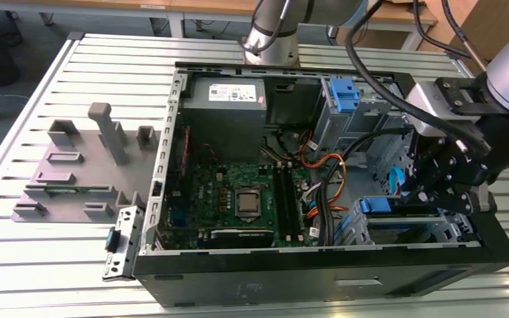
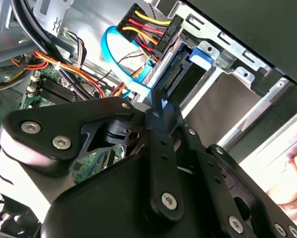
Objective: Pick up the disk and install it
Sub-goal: 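Insert the first disk wire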
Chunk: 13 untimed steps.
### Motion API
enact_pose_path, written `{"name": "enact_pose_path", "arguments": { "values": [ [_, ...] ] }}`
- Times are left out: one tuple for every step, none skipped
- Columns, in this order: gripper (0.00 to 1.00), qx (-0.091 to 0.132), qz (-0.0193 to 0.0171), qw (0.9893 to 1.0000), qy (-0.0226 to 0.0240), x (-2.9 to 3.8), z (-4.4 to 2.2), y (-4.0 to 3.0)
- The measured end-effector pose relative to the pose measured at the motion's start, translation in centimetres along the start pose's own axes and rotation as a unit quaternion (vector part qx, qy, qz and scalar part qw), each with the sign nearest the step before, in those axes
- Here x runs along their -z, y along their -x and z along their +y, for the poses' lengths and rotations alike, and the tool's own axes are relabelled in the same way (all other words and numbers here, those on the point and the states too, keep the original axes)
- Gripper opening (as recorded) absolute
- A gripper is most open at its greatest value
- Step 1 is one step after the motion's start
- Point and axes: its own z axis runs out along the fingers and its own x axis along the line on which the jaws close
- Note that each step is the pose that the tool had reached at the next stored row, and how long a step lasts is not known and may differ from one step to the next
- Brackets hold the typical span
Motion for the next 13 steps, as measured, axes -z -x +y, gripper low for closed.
{"name": "enact_pose_path", "arguments": {
  "values": [
    [0.24,0.0,0.0,1.0,0.0,0.2,0.0,0.01],
    [0.24,0.0,0.0,1.0,0.0,0.38,0.0,0.02],
    [0.24,0.0,0.0,1.0,0.0,0.56,0.01,0.03],
    [0.24,0.0,0.0001,1.0,0.0,0.66,0.01,0.04],
    [0.24,0.0,-0.0001,1.0,0.0,0.66,0.01,0.04],
    [0.24,0.0,-0.0001,1.0,0.0,0.66,0.01,0.04],
    [0.24,0.0,-0.0001,1.0,0.0,0.66,-0.03,0.04],
    [0.24,0.0,0.0001,1.0,0.0,0.68,-0.1,0.04],
    [0.24,0.0,0.0,1.0,0.0,0.67,-0.2,0.03],
    [0.24,0.0,0.0,1.0,0.0,0.67,-0.35,0.03],
    [0.24,0.0,0.0,1.0,0.0001,0.68,-0.51,0.03],
    [0.24,0.0,0.0,1.0,0.0001,0.68,-0.67,0.03],
    [0.24,0.0,0.0,1.0,0.0001,0.68,-0.82,0.03]
  ]
}}
